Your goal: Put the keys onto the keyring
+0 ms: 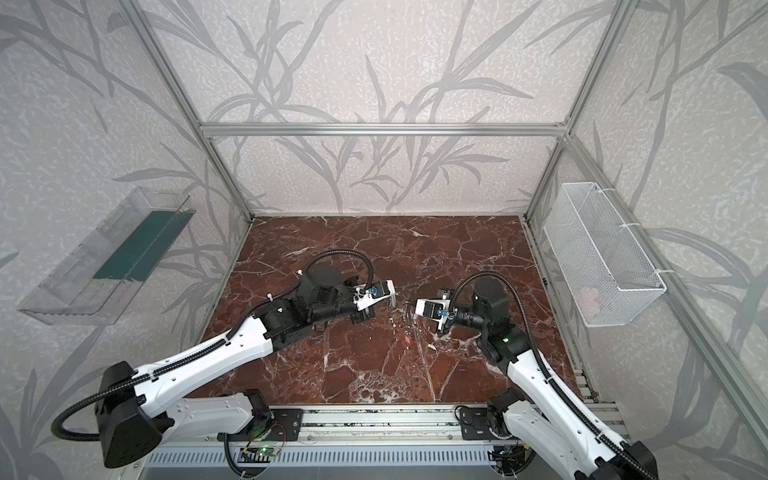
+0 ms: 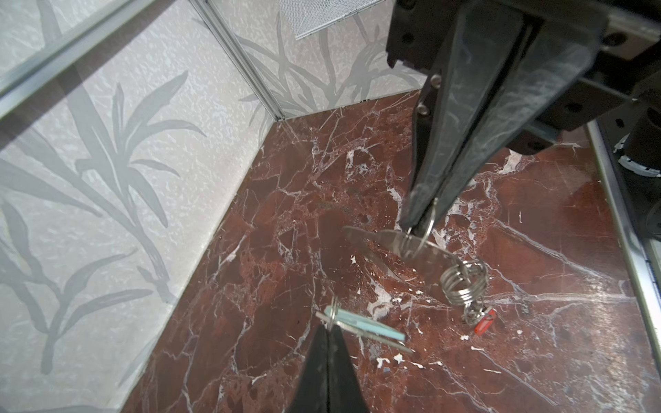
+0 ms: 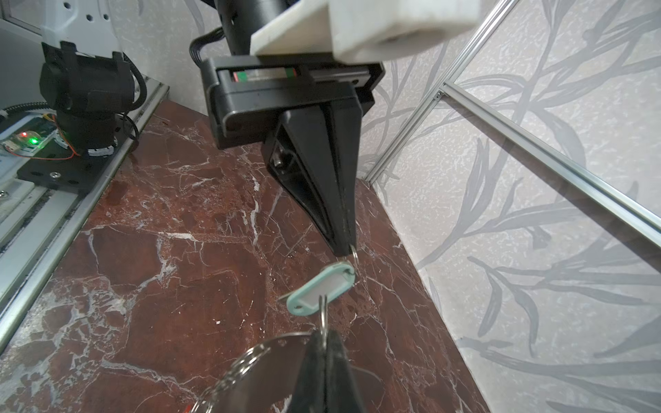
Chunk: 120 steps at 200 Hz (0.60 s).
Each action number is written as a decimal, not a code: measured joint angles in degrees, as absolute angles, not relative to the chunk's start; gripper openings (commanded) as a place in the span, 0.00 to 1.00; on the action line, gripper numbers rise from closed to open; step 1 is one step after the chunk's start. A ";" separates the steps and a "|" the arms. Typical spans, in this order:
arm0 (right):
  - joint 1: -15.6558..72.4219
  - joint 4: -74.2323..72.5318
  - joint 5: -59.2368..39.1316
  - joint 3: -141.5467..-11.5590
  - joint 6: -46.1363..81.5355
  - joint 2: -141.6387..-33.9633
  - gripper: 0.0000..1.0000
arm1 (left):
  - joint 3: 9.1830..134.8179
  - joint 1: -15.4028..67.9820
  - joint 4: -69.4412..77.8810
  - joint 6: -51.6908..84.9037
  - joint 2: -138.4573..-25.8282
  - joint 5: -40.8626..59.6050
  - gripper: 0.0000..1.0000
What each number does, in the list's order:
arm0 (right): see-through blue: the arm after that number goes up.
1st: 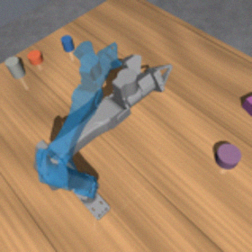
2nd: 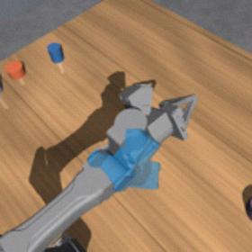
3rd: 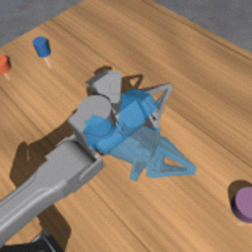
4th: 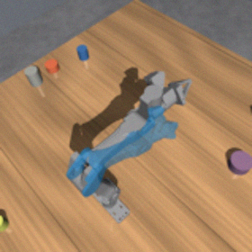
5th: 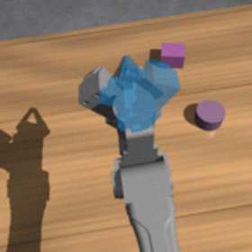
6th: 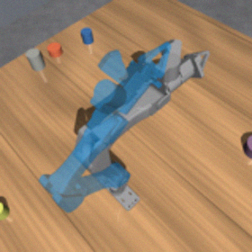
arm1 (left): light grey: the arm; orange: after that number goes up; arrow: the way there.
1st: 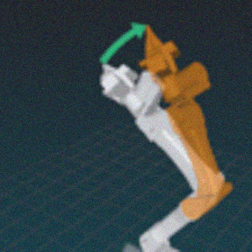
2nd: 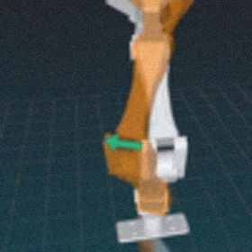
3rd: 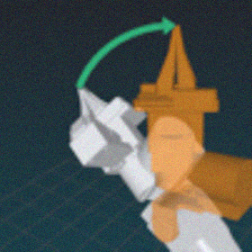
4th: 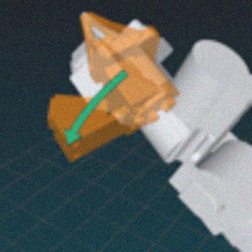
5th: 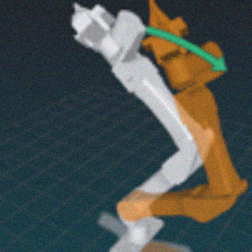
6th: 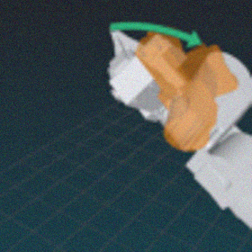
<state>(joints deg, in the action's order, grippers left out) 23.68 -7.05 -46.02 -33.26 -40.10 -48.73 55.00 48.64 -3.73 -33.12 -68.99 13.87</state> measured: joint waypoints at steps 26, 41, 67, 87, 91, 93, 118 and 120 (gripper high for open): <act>23.68 -7.68 -47.79 -34.02 -38.83 -50.22 0.00 | 55.00 48.62 -1.87 -35.29 -68.99 14.63 0.00; 23.68 -8.64 -48.49 -34.04 -37.89 -50.87 0.00 | 55.00 48.62 -1.19 -36.27 -68.99 15.18 0.00; 23.68 -11.31 -48.99 -34.04 -35.53 -52.29 0.00 | 54.17 48.56 1.65 -37.01 -68.79 16.19 0.00; 23.68 -13.06 -49.15 -34.04 -33.87 -53.06 0.00 | 53.19 48.40 3.60 -37.41 -68.66 17.12 0.00; 23.68 -13.41 -49.17 -34.02 -33.52 -53.19 0.00 | 53.01 48.34 3.88 -37.47 -68.64 17.30 0.00; 23.68 -13.50 -49.17 -34.04 -33.41 -53.23 0.00 | 52.93 48.34 3.95 -37.52 -68.62 17.47 0.00; 23.68 -14.85 -49.15 -34.04 -31.35 -53.78 0.00 | 51.70 48.25 5.63 -37.58 -68.29 18.46 0.00; 23.68 -15.03 -49.17 -34.04 -31.18 -53.80 0.00 | 51.59 48.25 5.74 -37.58 -68.23 18.50 0.00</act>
<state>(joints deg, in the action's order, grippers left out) 23.68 -15.03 -49.17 -34.04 -31.18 -53.80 51.59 48.25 5.74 -37.58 -68.23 18.50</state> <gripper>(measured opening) 0.044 0.047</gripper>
